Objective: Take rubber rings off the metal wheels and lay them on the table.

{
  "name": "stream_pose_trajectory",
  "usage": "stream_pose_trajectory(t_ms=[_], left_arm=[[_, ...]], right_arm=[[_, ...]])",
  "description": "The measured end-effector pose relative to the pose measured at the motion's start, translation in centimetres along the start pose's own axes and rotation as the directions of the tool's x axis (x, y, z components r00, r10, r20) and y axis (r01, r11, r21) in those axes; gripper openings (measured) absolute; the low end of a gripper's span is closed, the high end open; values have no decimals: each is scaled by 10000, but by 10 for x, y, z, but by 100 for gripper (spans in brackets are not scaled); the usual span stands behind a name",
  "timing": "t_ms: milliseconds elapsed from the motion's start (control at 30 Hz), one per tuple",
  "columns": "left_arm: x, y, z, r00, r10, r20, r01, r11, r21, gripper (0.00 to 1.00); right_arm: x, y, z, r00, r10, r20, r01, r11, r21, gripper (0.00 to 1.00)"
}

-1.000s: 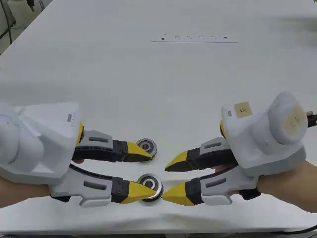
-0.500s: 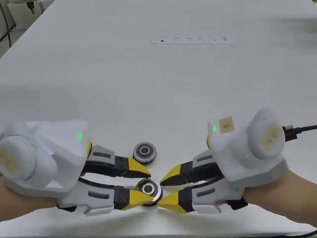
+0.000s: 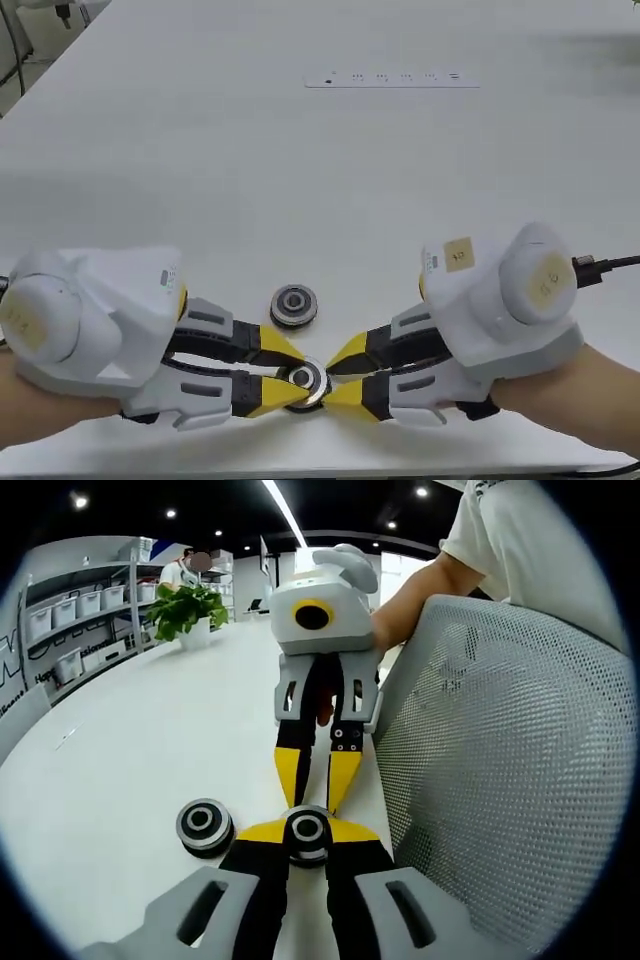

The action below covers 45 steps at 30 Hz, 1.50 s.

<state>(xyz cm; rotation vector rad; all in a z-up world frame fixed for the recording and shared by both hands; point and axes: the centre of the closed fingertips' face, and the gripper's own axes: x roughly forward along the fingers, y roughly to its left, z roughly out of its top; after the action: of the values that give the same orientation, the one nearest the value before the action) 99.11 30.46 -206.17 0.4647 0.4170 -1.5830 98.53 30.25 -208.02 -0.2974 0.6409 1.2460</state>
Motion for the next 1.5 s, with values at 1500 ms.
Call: stream_pose_trajectory(t_ms=[1500], left_arm=[[-1,2,0,9999,23,134,-30,9987,501,7]], right_arm=[[-11,-1,21,9769,472,2082,-1285,9088,3969,0]])
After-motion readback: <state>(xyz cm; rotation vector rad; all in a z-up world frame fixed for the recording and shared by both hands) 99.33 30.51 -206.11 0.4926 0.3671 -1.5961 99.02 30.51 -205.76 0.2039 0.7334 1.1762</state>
